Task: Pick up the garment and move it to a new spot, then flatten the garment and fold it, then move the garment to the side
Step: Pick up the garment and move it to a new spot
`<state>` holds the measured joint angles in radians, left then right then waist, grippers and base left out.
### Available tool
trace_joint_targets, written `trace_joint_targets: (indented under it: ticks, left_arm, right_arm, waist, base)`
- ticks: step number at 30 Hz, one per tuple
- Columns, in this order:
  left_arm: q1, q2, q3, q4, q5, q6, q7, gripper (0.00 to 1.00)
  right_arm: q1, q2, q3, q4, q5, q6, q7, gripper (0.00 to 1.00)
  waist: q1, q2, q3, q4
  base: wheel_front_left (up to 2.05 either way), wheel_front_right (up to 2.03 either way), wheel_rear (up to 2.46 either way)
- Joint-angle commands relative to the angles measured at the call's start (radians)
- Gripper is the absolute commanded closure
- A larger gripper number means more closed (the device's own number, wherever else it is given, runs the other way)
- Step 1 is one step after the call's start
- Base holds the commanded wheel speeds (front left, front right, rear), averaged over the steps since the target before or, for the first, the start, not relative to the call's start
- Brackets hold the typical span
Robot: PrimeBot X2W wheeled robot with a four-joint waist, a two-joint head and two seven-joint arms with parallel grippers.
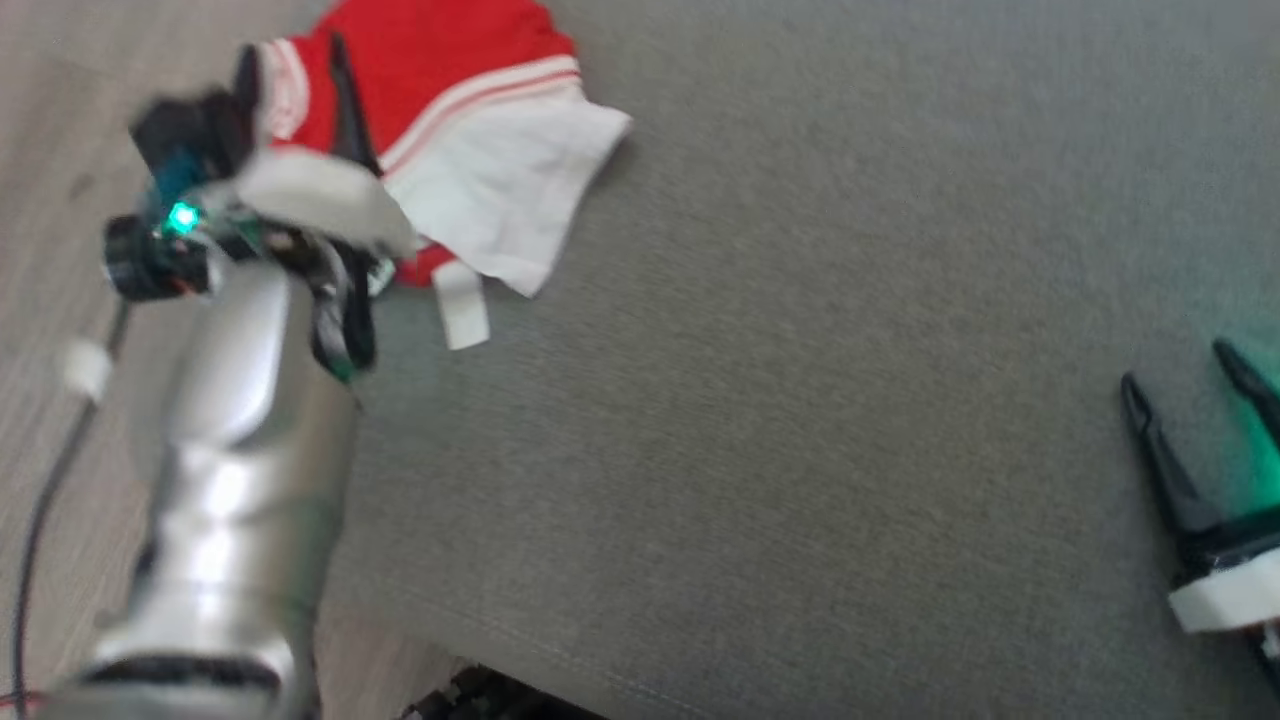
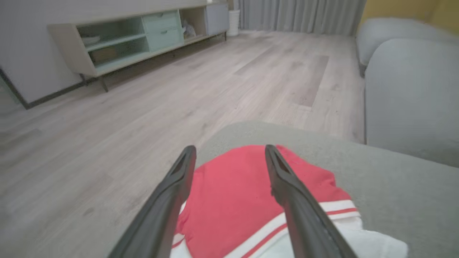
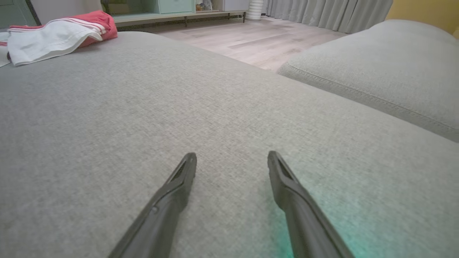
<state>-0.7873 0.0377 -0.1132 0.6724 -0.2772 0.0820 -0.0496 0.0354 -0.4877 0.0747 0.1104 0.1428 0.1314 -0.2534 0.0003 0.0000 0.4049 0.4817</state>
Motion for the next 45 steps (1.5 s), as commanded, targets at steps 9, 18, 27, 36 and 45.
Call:
trace_joint_targets:
  ticks: [9, 18, 27, 36, 45]
  left_arm:
    - [-0.18, 0.086, 0.124, 0.407, -0.079, 0.099, 0.232, 0.0]
    - [-0.26, 0.134, 0.12, 0.414, -0.082, 0.006, 0.003, 1.0]
    - [-0.348, 0.227, -0.009, 0.292, 0.056, -0.04, -0.163, 1.0]
    - [-0.311, 0.259, -0.113, 0.043, 0.106, -0.132, -0.083, 1.0]
    - [-0.136, 0.177, -0.262, -0.281, 0.12, -0.165, 0.063, 1.0]
  right_arm:
    - [-0.078, -0.069, 0.04, -0.04, 0.014, -0.001, -0.008, 0.0]
    - [-0.138, -0.014, 0.069, -0.007, 0.015, -0.001, -0.008, 0.0]
    - [-0.176, 0.141, 0.137, 0.057, 0.003, -0.001, -0.008, 0.0]
    - [-0.104, 0.309, 0.145, 0.09, 0.029, -0.001, -0.008, 0.0]
    - [-0.084, 0.352, 0.152, 0.068, 0.041, -0.001, -0.008, 0.0]
  waist:
    - [-0.0003, 0.0, 0.18, -0.142]
    - [-0.0003, 0.0, 0.142, -0.176]
    - [-0.0003, 0.0, -0.093, -0.313]
    - [-0.0003, 0.0, -0.321, -0.577]
    - [-0.0003, 0.0, -0.297, -0.748]
  base:
    - [0.0, 0.0, 0.0]
    - [0.0, 0.0, 0.0]
    - [0.0, 0.0, 0.0]
    - [0.0, 0.0, 0.0]
    - [0.0, 0.0, 0.0]
